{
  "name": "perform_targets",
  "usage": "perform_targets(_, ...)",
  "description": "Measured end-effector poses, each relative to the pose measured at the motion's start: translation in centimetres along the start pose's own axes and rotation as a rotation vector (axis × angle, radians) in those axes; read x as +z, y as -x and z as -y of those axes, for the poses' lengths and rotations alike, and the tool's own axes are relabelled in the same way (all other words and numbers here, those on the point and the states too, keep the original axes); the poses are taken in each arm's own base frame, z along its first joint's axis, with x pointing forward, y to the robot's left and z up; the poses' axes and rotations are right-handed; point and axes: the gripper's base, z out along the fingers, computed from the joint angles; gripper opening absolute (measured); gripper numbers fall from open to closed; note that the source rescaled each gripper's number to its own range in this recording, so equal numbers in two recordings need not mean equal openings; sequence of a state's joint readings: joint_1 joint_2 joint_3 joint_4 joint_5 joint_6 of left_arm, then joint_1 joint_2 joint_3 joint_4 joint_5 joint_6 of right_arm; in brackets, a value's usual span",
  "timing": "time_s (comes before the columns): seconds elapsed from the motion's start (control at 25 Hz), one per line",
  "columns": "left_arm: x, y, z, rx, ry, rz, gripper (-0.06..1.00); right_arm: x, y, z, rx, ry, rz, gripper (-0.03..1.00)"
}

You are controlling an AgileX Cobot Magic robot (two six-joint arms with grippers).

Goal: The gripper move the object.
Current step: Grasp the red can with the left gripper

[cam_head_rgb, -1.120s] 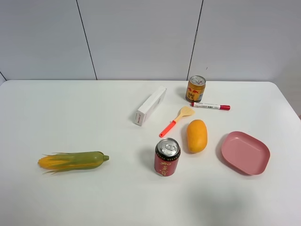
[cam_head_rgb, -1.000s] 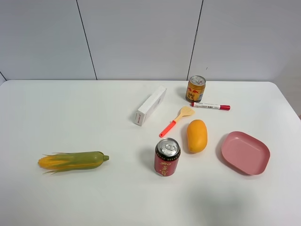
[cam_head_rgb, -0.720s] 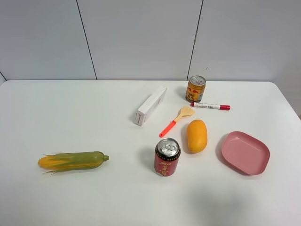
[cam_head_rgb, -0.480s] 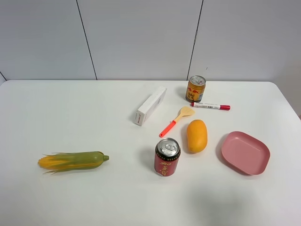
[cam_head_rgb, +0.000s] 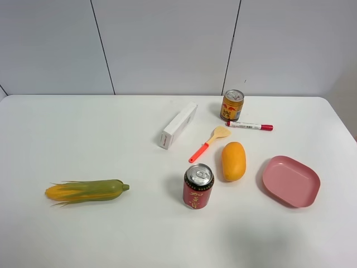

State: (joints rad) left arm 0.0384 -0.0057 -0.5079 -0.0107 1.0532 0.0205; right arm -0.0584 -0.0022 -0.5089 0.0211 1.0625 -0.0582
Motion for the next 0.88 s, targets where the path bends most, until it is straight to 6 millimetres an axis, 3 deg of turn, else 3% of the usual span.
perform_targets(0.88, 0.0, 0.0, 0.0, 0.0, 0.0, 0.0, 0.82, 0.0, 0.0, 0.0, 0.0, 0.0, 0.0, 1.0)
